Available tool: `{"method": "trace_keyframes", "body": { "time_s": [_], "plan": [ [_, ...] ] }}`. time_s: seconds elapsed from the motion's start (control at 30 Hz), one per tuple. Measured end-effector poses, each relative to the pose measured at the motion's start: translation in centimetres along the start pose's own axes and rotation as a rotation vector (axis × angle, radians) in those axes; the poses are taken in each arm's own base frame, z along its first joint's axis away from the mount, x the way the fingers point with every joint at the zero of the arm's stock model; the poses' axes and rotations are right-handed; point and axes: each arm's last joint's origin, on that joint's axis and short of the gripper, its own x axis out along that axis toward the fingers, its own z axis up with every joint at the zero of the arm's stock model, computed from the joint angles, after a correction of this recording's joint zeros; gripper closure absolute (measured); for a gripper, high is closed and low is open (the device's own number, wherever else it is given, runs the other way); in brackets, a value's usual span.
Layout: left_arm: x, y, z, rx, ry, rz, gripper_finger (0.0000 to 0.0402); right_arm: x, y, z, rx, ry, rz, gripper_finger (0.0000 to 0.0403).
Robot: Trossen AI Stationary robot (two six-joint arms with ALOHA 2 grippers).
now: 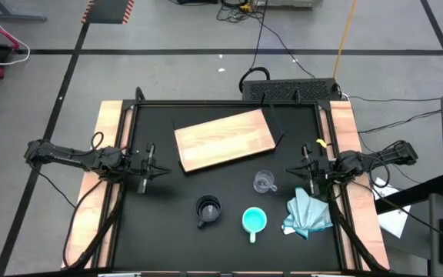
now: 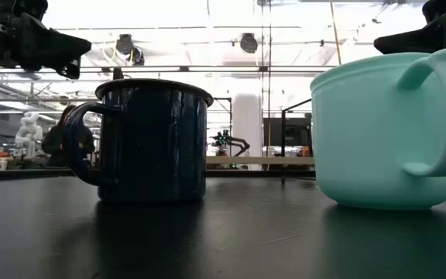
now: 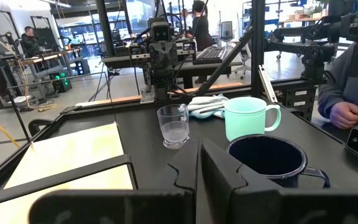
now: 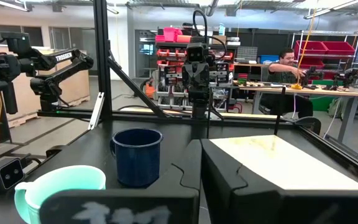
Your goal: Stack small to large cups/mugs on shelf
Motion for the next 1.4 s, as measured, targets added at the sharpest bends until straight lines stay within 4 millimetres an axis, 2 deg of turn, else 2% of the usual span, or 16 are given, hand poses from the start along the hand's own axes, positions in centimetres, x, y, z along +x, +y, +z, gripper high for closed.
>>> {"method": "trace_keyframes", "body": {
  "time_s": [0.63,1.07,1.4],
  "plan": [
    [0.00,0.01,0.11,-0.007,-0.012,0.001,0.0378,0.00,0.00,0.00,0.000,0.000,0.000,0.0403],
    [0.00,0.01,0.08,-0.129,-0.010,0.000,0.0378,0.00,0.00,0.01,0.000,-0.001,0.000,0.0403],
    [0.01,-0.07,0.04,-0.100,-0.004,-0.025,0.0378,0.00,0.00,0.01,0.000,-0.001,0.000,0.0403]
  ]
}}
